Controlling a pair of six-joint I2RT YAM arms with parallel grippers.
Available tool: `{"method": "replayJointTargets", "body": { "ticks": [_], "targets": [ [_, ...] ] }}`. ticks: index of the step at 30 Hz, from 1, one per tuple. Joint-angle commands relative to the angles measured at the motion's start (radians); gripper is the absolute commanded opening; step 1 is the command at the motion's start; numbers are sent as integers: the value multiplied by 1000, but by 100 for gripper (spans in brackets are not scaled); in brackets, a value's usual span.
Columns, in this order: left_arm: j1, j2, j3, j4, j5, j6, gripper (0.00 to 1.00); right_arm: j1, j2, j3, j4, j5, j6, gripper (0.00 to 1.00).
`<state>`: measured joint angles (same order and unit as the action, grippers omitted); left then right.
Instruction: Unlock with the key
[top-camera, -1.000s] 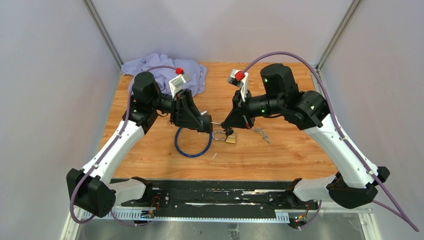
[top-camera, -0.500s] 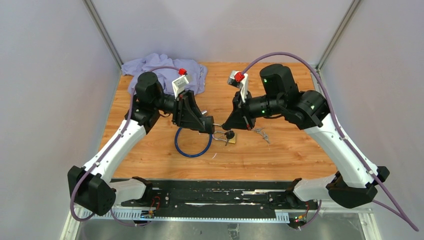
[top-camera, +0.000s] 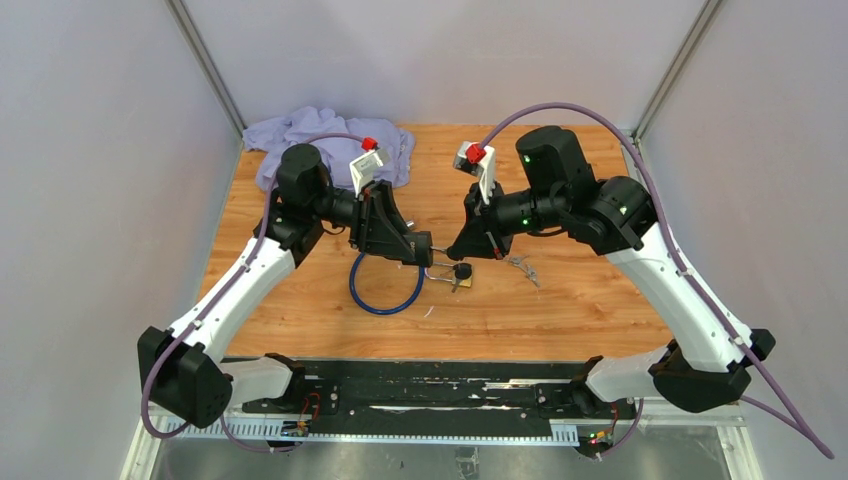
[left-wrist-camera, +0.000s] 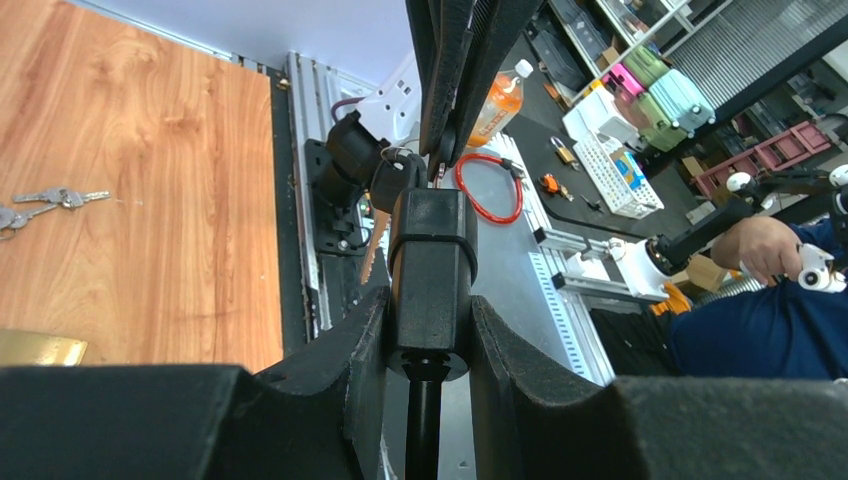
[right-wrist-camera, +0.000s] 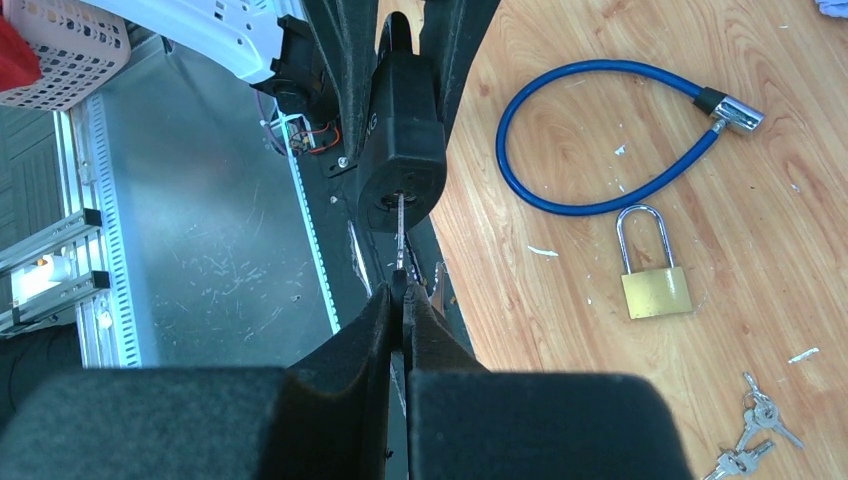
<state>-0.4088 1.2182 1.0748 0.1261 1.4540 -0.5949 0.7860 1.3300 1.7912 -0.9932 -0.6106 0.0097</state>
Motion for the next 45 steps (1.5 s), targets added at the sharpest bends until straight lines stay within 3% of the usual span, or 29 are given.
{"method": "replayJointTargets", "body": {
  "ticks": [1,36,45],
  "targets": [
    [-16,-4,51,50,-56,3,0,23,26,37,-11,-25,-10,1],
    [-59,-53,-31,50,-111,62,0,26,127,145,-17,-140,63,0],
    [-64,-53,23,46,-178,40,0,66,128,78,50,-120,90,1]
  ]
}}
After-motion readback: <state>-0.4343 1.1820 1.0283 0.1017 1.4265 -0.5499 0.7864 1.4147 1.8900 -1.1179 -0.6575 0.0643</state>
